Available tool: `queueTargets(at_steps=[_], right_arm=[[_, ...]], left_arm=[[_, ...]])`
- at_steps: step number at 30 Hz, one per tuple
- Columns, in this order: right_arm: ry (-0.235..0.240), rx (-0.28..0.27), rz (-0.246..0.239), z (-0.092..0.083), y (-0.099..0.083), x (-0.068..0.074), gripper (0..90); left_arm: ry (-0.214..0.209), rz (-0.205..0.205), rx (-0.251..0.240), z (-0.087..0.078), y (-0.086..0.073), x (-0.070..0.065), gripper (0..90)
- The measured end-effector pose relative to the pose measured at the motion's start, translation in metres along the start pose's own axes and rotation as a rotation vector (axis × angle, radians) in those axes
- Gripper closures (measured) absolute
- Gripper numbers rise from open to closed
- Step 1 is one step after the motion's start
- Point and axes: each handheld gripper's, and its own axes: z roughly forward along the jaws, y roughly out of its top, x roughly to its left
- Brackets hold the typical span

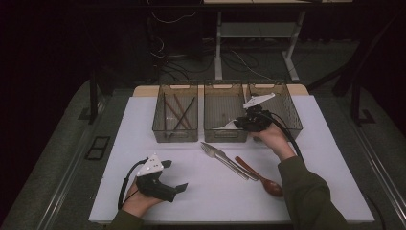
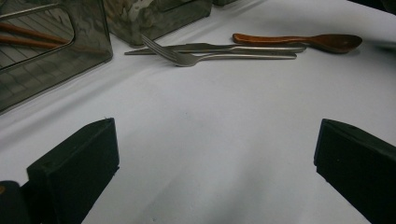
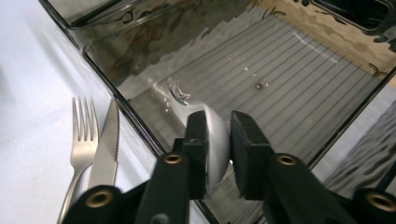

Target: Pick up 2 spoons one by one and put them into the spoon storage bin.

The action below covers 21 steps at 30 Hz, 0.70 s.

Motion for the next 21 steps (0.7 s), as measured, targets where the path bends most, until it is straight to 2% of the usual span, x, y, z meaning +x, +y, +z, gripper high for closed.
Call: queueTargets(at_steps=[7,13,21], right_arm=[[0.016,-0.054,0.037,-0.013,0.001,-0.002,67.8],[0.066,-0.084,0.079,-0.032,-0.006,-0.003,59.9],[0.076,-0.040,0.083,-0.051,-0.029,0.004,51.5]], left_arm=[[0.000,-0.001,0.003,0.000,0.000,0.000,0.0],[0.001,-0.001,0.003,0.000,0.000,0.000,0.0],[0.001,0.003,0.002,-0.001,0.000,0.000,0.0]])
